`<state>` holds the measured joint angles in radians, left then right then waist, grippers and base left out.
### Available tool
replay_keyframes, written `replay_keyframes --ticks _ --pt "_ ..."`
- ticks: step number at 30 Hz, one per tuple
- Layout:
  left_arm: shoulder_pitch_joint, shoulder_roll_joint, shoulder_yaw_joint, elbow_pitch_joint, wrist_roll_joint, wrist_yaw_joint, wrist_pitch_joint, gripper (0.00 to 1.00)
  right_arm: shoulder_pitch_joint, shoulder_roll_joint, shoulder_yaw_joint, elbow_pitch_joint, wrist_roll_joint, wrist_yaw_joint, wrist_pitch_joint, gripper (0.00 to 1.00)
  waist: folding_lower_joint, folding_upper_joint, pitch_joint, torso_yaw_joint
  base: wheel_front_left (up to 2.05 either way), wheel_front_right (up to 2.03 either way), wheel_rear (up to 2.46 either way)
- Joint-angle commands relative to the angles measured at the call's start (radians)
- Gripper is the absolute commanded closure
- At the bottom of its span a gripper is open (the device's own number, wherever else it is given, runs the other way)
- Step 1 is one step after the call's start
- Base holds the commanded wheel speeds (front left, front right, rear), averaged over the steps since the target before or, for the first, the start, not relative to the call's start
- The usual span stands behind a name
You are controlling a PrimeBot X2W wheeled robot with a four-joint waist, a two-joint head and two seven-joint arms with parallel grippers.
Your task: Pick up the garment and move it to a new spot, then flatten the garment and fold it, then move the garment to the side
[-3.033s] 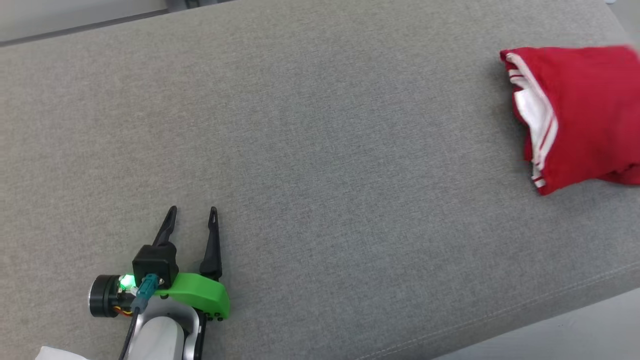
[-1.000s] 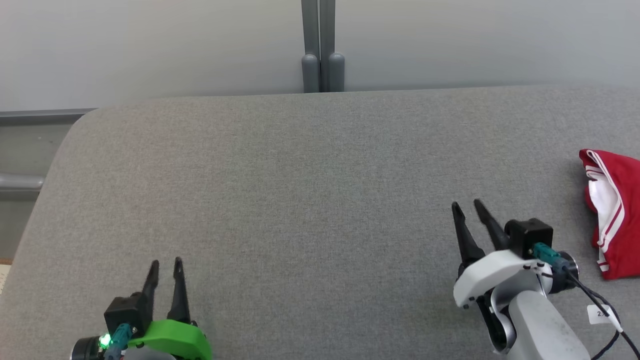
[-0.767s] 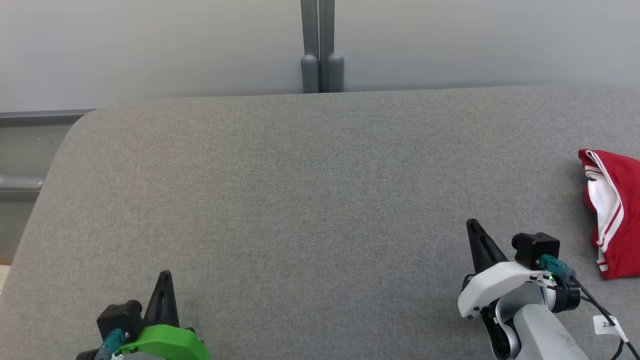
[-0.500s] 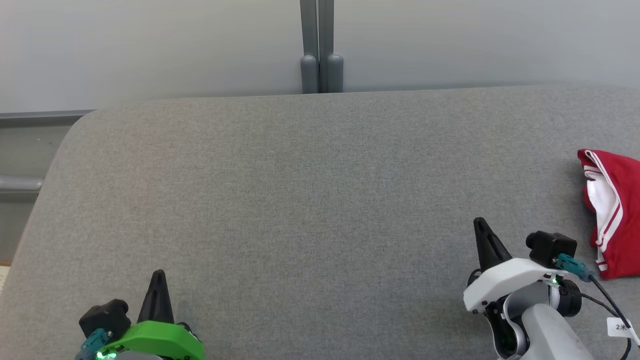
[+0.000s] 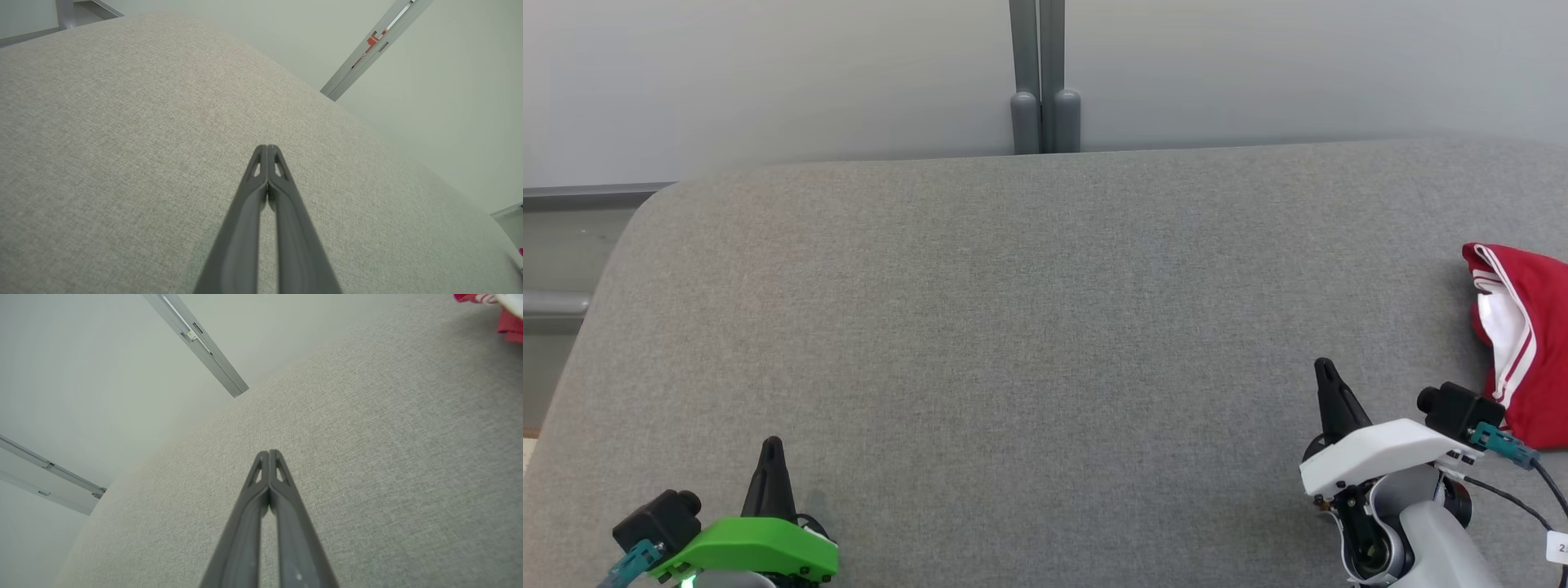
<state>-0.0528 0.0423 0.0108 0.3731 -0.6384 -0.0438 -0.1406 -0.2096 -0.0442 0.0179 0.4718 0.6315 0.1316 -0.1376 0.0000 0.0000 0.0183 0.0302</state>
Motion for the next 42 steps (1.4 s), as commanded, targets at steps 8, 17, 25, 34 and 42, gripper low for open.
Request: replay_keyframes --ticks 8,17,25,34,42 --pt "-0.031 0.005 0.018 -0.032 -0.138 -0.014 0.035 1.0 0.004 -0.004 -0.021 -0.048 0.139 0.0 0.034 1.0 0.0 0.0 -0.001 -0.003 0.0 0.0 0.0" --pt "-0.037 0.006 0.031 -0.046 -0.256 -0.026 0.066 1.0 0.018 -0.005 -0.037 -0.075 0.258 -0.001 0.065 1.0 0.0 0.0 -0.003 -0.005 0.0 0.0 0.0" --pt "-0.04 0.007 0.041 -0.057 -0.353 -0.034 0.091 1.0 0.029 -0.005 -0.05 -0.096 0.354 -0.001 0.091 1.0 0.0 0.0 -0.004 -0.008 0.0 0.0 0.0" --pt "-0.044 0.008 0.051 -0.07 -0.453 -0.043 0.118 1.0 0.041 -0.006 -0.063 -0.118 0.456 0.0 0.117 1.0 0.0 0.0 -0.005 -0.01 0.0 0.0 0.0" --pt "-0.049 0.008 0.06 -0.079 -0.534 -0.05 0.14 1.0 0.051 -0.006 -0.075 -0.135 0.537 0.0 0.138 1.0 0.0 0.0 -0.006 -0.013 0.0 0.0 0.0"
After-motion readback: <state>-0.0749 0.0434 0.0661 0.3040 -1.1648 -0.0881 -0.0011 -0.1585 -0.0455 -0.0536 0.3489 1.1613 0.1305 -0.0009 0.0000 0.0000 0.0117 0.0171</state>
